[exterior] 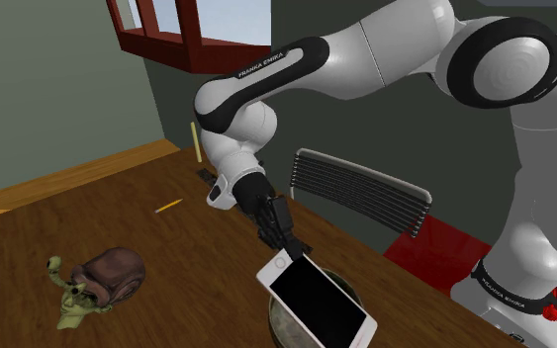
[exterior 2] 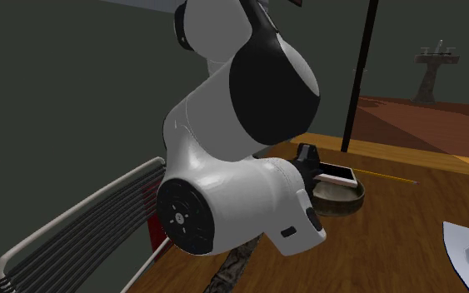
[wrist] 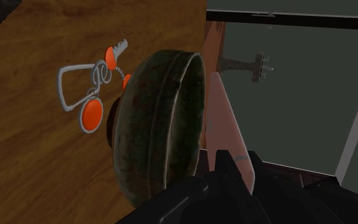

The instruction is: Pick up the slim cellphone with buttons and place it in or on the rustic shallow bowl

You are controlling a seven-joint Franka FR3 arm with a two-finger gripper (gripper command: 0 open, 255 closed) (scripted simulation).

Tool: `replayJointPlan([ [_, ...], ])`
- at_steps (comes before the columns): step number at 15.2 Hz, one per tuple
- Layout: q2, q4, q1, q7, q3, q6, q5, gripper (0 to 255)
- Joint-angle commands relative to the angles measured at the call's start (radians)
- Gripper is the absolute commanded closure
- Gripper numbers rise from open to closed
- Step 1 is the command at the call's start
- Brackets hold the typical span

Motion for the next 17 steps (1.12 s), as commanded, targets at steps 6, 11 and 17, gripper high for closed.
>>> replayJointPlan([
  [6, 0.000, 0.000, 0.000, 0.000, 0.000, 0.001, 0.000, 0],
  [11, 0.111, 0.218, -0.041, 0.046, -0.007, -0.110, -0.006, 0],
  [17, 0.111, 0.218, -0.041, 0.046, -0.007, -0.110, -0.006, 0],
])
